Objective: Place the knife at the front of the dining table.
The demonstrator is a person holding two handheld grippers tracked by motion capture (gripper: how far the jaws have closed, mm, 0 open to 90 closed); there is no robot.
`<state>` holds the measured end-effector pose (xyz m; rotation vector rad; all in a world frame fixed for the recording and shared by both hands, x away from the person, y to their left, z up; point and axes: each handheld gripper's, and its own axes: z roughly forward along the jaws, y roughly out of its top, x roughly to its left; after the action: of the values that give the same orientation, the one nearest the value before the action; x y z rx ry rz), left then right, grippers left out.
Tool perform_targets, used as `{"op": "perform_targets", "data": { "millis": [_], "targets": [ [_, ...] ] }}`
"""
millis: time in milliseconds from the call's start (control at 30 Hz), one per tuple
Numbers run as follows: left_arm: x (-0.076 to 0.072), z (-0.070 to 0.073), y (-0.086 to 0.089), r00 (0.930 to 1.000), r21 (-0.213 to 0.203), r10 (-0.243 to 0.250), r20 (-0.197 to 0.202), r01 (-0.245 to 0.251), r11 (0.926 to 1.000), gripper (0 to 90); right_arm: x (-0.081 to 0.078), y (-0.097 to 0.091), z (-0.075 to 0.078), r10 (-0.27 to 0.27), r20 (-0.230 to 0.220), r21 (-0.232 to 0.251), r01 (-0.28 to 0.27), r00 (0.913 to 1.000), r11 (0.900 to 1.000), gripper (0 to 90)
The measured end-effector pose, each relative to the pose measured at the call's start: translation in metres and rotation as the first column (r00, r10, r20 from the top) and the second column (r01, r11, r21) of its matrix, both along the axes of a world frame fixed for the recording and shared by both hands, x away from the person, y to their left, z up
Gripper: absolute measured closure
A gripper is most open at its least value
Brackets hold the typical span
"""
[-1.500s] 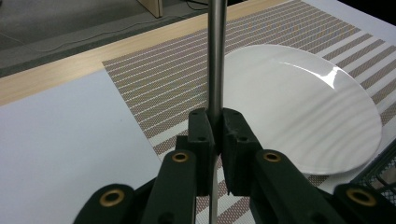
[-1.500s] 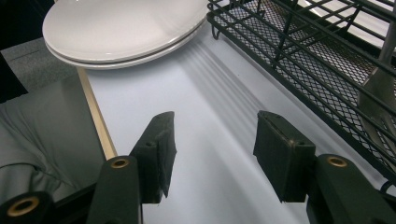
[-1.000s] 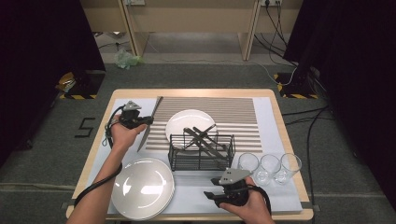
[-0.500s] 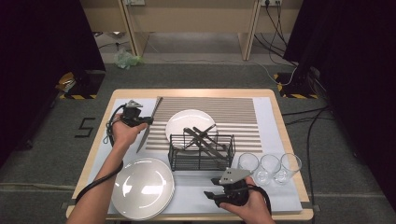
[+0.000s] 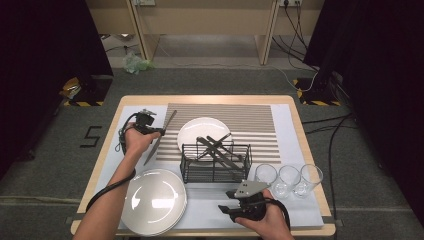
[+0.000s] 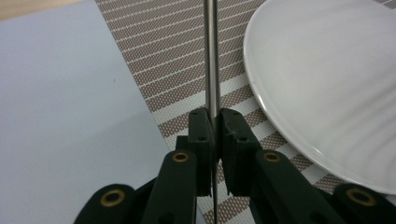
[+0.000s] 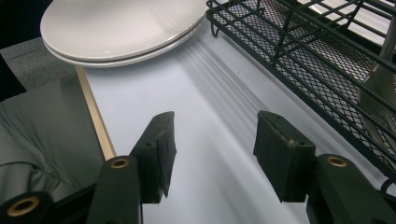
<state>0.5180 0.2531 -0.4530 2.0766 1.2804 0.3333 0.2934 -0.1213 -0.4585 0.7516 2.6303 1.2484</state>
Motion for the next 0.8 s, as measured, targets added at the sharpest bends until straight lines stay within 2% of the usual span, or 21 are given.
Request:
{"op": "perform_targets", "data": {
  "millis": [167, 300, 800],
  "targets": [
    [0.007, -0.011, -0.005, 0.9989, 0.035, 0.007, -0.046, -0.006, 0.9994, 82.6, 0.000, 0.000, 0.000, -0.002, 0.000, 0.001, 0.002, 1.0000, 1.0000, 47.8],
    [0.008, -0.018, -0.008, 0.9979, 0.051, 0.013, -0.063, -0.010, 0.9987, 82.7, -0.001, -0.001, 0.001, -0.003, 0.001, 0.002, 0.003, 1.0000, 1.0000, 47.8],
    [0.011, -0.019, -0.006, 0.9978, 0.032, 0.016, -0.064, -0.014, 0.9994, 82.4, -0.001, 0.000, 0.000, -0.001, -0.003, 0.001, 0.001, 1.0000, 1.0000, 47.7]
  ]
}}
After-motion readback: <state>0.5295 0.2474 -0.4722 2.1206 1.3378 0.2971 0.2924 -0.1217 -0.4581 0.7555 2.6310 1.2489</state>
